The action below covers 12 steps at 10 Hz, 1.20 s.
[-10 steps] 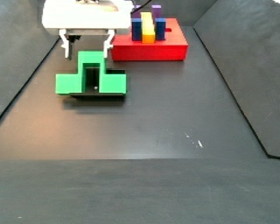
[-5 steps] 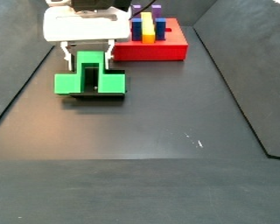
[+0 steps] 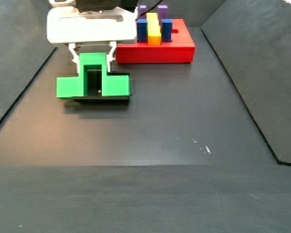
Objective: Pick up the green object. Move up. Place the green object on the fixture. Regrasp the green object. Move to above the board. Insert the green object.
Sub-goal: Regrasp the green object.
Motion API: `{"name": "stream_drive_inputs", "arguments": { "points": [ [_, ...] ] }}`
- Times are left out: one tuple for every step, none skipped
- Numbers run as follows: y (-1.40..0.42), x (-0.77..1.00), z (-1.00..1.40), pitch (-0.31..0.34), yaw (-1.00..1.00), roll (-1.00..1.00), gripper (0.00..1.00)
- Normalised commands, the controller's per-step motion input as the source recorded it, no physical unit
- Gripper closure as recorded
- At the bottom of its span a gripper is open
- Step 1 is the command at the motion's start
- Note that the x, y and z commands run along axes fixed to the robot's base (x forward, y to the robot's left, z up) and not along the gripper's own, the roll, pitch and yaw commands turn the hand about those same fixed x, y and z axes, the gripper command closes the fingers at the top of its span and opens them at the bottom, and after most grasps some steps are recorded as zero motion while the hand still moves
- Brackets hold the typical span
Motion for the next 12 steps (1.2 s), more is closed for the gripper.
{"name": "stream_drive_inputs", "arguments": {
  "points": [
    [0.00,0.00,0.00,0.000,0.00,0.00,1.00],
    [0.00,0.00,0.00,0.000,0.00,0.00,1.00],
    [0.00,0.00,0.00,0.000,0.00,0.00,1.00],
    [0.00,0.00,0.00,0.000,0.00,0.00,1.00],
    [0.00,0.00,0.00,0.000,0.00,0.00,1.00],
    [0.00,0.00,0.00,0.000,0.00,0.00,1.00],
    [0.00,0.00,0.00,0.000,0.00,0.00,1.00],
    [0.00,0.00,0.00,0.000,0.00,0.00,1.00],
    [0.00,0.00,0.00,0.000,0.00,0.00,1.00],
    [0.00,0.00,0.00,0.000,0.00,0.00,1.00],
    [0.00,0.00,0.00,0.000,0.00,0.00,1.00],
    [0.00,0.00,0.00,0.000,0.00,0.00,1.00]
  ]
}}
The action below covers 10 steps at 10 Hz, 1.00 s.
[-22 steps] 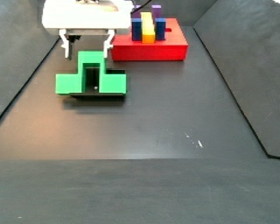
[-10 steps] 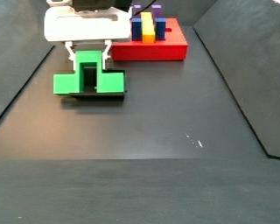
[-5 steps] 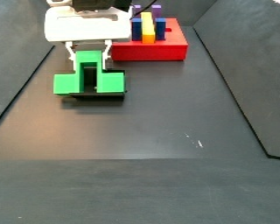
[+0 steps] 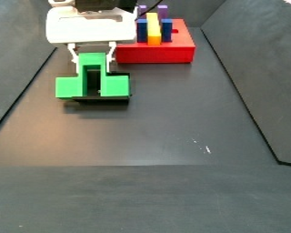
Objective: Pick up the green object. Move up. Place the green object on the fixture. Regrasp the green object. Move to above the board. Insert the green object.
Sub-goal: Regrasp the green object, then move to above the board.
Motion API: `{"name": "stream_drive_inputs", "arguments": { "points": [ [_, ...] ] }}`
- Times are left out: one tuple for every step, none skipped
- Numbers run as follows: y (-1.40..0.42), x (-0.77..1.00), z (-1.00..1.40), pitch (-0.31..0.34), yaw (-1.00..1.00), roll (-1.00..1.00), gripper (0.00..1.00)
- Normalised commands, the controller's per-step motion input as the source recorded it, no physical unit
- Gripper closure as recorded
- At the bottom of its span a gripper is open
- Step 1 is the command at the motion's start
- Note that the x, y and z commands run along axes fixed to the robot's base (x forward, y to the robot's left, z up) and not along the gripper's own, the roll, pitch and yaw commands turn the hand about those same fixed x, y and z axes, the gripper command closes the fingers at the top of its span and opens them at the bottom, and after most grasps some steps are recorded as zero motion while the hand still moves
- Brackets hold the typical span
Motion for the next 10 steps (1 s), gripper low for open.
{"name": "stream_drive_inputs", "arguments": {
  "points": [
    [0.00,0.00,0.00,0.000,0.00,0.00,1.00],
    [0.00,0.00,1.40,0.000,0.00,0.00,1.00],
    [-0.01,0.00,1.40,-0.008,0.01,-0.03,1.00],
    [0.01,-0.03,1.40,-0.042,0.01,-0.09,1.00],
    [0.01,-0.04,1.40,-0.034,0.00,-0.07,1.00],
    [0.00,-0.03,1.40,-0.009,-0.01,-0.04,1.00],
    [0.00,-0.03,1.40,0.007,-0.02,-0.02,1.00],
    [0.00,-0.03,1.40,0.021,-0.01,-0.02,1.00],
    [-0.01,-0.01,0.90,0.042,-0.02,-0.02,1.00],
    [0.00,0.01,0.49,0.058,-0.01,-0.01,1.00]
  ]
}}
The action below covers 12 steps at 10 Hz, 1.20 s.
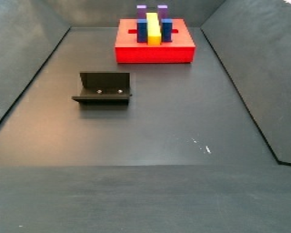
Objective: Pick up the green object. Move up. Place the green object on the fixture. Regrasp the green object. Move to above the board. Insert the green object.
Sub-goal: Move to above the board.
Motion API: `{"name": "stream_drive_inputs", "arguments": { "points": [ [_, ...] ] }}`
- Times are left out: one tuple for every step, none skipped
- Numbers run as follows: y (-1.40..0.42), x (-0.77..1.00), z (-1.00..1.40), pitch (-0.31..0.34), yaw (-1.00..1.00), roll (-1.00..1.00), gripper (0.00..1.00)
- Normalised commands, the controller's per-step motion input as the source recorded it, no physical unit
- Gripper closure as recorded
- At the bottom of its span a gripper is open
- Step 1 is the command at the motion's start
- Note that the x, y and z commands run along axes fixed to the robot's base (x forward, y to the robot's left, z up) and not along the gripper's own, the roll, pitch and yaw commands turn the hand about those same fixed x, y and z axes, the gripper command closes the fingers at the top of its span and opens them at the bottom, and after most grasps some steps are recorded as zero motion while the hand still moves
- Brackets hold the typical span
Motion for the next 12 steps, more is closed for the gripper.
{"name": "stream_drive_inputs", "arguments": {
  "points": [
    [-0.01,0.04,0.25,0.073,0.00,0.00,1.00],
    [-0.01,0.03,0.18,0.086,0.00,-0.01,1.00],
    [-1.40,-1.09,0.27,0.081,0.02,-1.00,1.00],
    [-1.40,-1.10,0.26,0.075,0.02,-1.00,1.00],
    [-1.40,-1.20,0.28,0.029,0.03,-1.00,1.00],
    [-1.40,-1.23,0.26,0.016,0.04,-1.00,1.00],
    [-1.40,-1.24,0.26,0.002,0.05,-1.00,1.00],
    [-1.40,-1.26,0.26,-0.008,0.05,-1.00,1.00],
    [-0.87,-0.82,0.15,-0.023,0.05,-1.00,1.00],
    [-0.33,-0.37,0.05,-0.047,0.05,-1.00,1.00],
    [-0.14,-0.18,0.02,-0.021,0.03,-1.00,1.00],
    [-0.05,-0.10,0.02,-0.019,0.02,-0.72,1.00]
  ]
}}
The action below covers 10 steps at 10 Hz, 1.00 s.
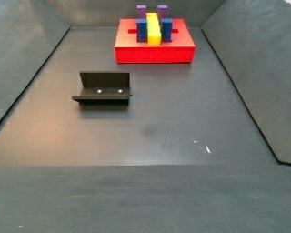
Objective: Pick up the green object. Move up. Place the green object on the fixture. Regrasp the green object. Move to above the board. Insert the green object.
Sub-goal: Move to above the board, then insert the green object.
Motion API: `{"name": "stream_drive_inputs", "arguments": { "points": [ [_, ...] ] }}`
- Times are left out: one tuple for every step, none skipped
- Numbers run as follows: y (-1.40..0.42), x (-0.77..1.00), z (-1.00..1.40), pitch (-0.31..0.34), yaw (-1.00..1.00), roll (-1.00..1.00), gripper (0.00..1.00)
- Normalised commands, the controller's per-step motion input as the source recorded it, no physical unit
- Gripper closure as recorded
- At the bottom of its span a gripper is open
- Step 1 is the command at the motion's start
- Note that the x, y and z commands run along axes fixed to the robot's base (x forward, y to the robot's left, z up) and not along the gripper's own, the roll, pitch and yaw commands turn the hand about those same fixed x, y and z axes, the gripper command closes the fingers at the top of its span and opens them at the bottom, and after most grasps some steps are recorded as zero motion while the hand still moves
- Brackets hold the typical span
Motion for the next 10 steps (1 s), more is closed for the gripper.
{"name": "stream_drive_inputs", "arguments": {
  "points": [
    [-0.03,-0.08,0.00,-0.033,0.01,-0.56,1.00],
    [-0.01,-0.07,0.01,-0.040,0.00,-0.33,1.00],
    [0.00,-0.06,0.01,-0.045,0.00,-0.25,1.00],
    [0.00,0.29,-0.25,-0.030,0.00,-0.07,1.00],
    [0.17,0.32,-0.41,-0.159,-0.09,-0.25,1.00],
    [0.24,0.27,-0.19,-0.284,-0.12,-0.41,1.00],
    [0.23,0.24,-0.13,-0.293,0.00,-0.45,1.00],
    [0.11,0.25,-0.35,-0.197,0.00,-0.37,1.00],
    [0.00,0.35,-0.42,-0.103,0.13,-0.33,1.00],
    [0.00,0.38,-0.46,-0.066,0.19,-0.32,1.00]
  ]
}}
